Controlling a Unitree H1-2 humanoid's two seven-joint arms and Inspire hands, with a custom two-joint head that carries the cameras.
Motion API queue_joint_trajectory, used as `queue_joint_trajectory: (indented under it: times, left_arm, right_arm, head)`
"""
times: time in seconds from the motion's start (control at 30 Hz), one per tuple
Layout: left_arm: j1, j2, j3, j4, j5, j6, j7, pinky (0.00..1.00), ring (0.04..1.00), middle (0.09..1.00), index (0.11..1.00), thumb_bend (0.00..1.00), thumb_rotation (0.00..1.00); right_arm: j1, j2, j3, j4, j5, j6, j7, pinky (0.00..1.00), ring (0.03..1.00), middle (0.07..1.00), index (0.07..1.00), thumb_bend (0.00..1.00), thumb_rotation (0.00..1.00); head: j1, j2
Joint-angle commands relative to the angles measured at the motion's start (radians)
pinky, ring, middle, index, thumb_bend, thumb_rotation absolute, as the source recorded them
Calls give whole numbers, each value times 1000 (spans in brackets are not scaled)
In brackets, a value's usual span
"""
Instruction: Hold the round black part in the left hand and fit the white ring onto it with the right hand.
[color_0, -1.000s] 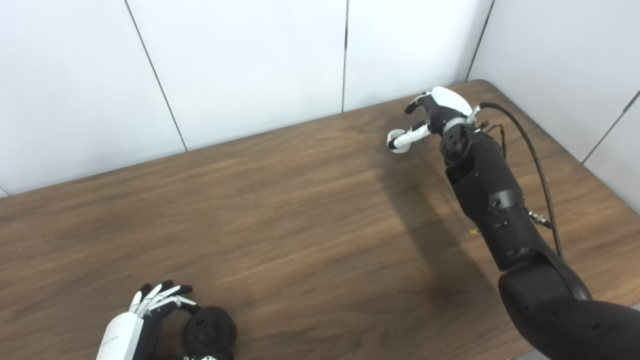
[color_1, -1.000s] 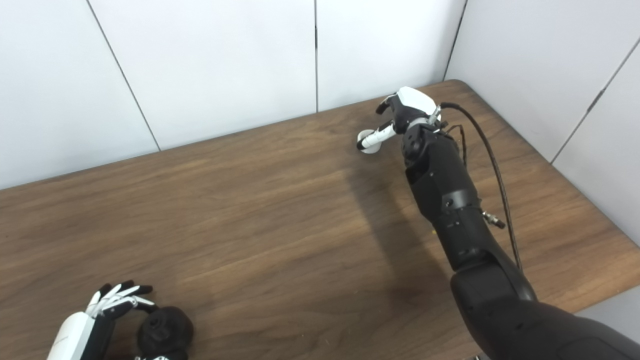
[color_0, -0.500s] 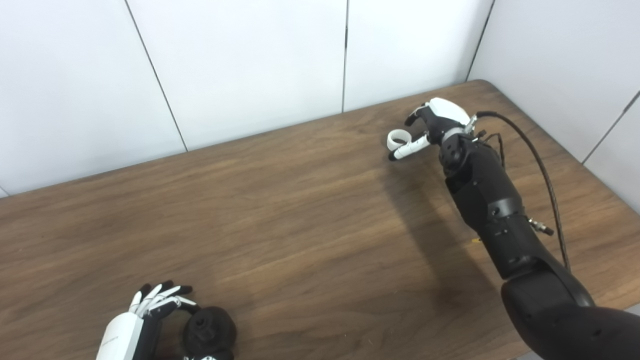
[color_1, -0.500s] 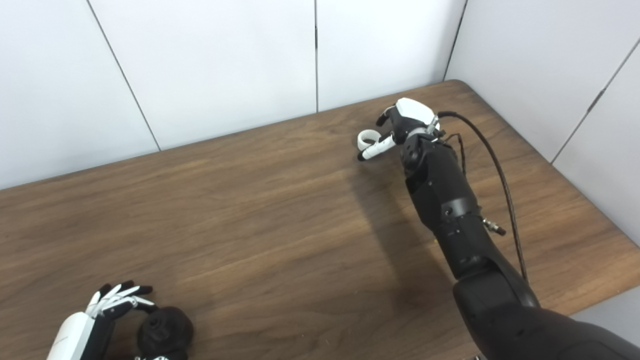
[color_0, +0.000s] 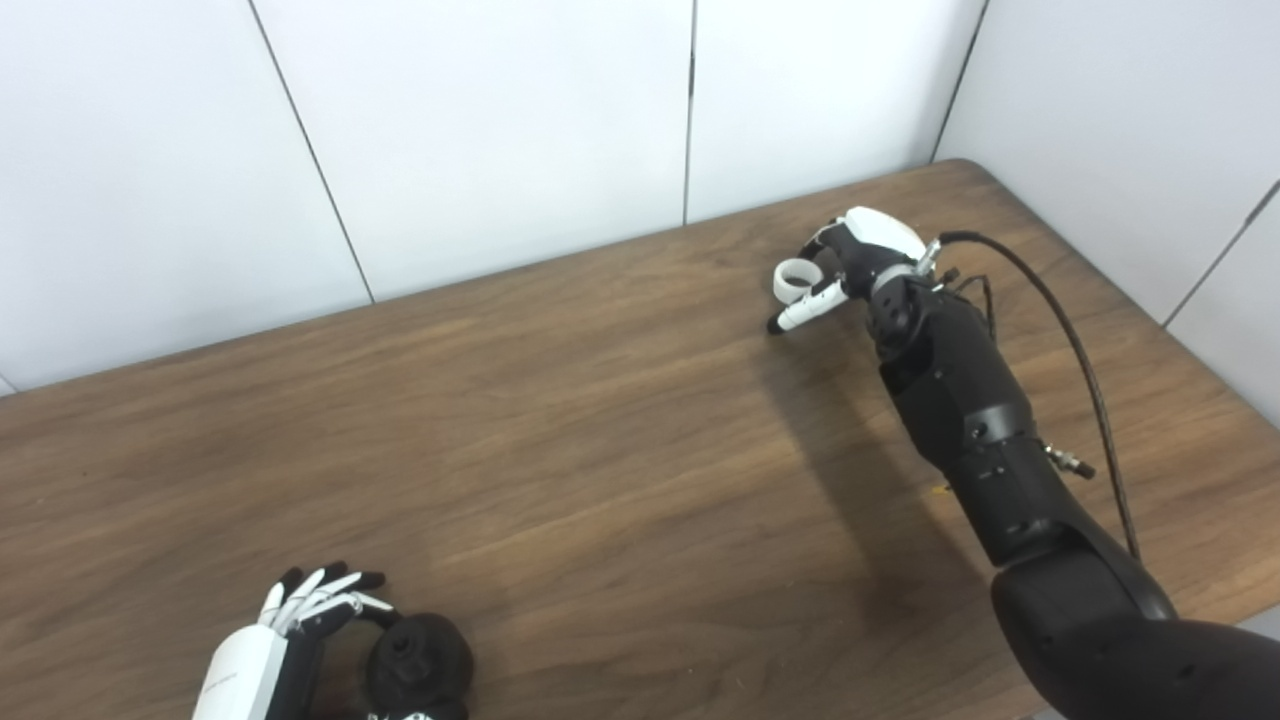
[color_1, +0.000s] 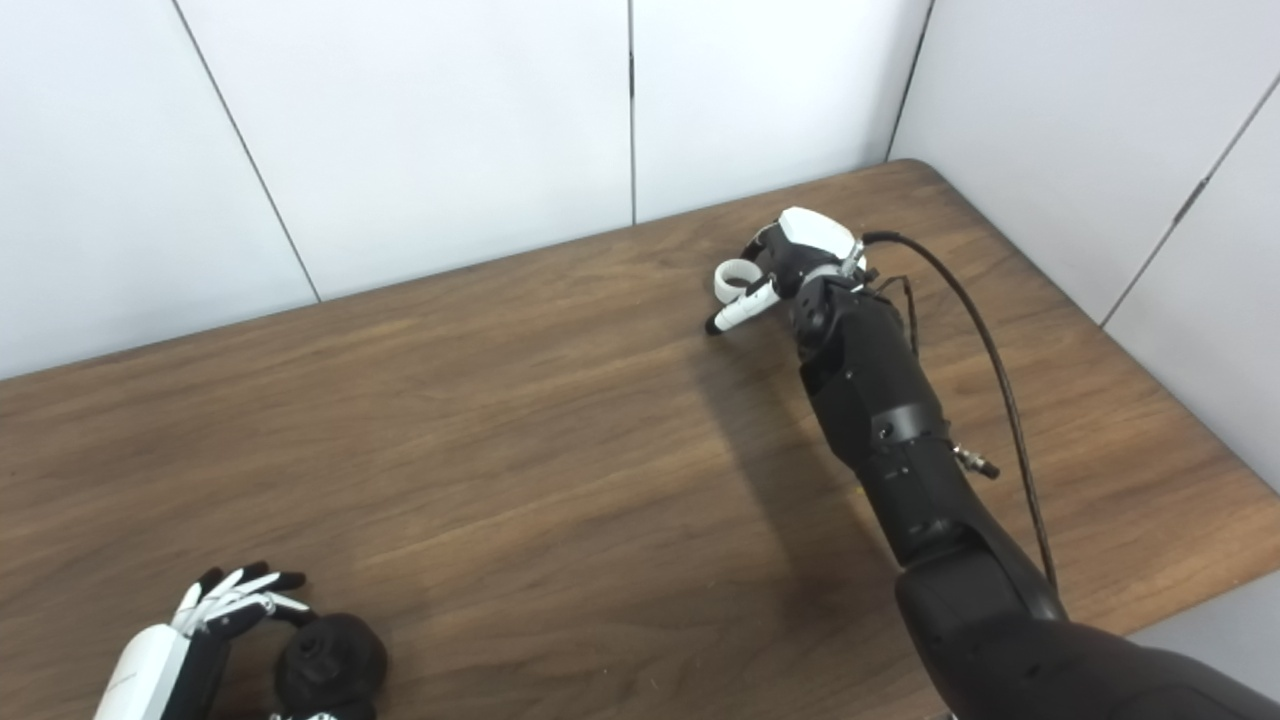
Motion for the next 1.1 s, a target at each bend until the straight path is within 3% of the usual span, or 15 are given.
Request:
queue_joint_trajectory:
  times: [0.0, 1.07]
  left_arm:
    - [-6, 6, 7, -34, 5, -23, 13, 1000, 907, 800, 487, 517, 56]
    - [-4, 3, 12, -46, 7, -10, 5, 1000, 910, 801, 487, 517, 56]
  right_arm:
    - [-49, -21, 1, -32, -4, 1, -8, 993, 1000, 975, 728, 822, 312]
    - [-74, -39, -5, -29, -46, 1, 59, 997, 1000, 950, 706, 811, 336]
  head:
    - [0, 1]
    - [8, 14]
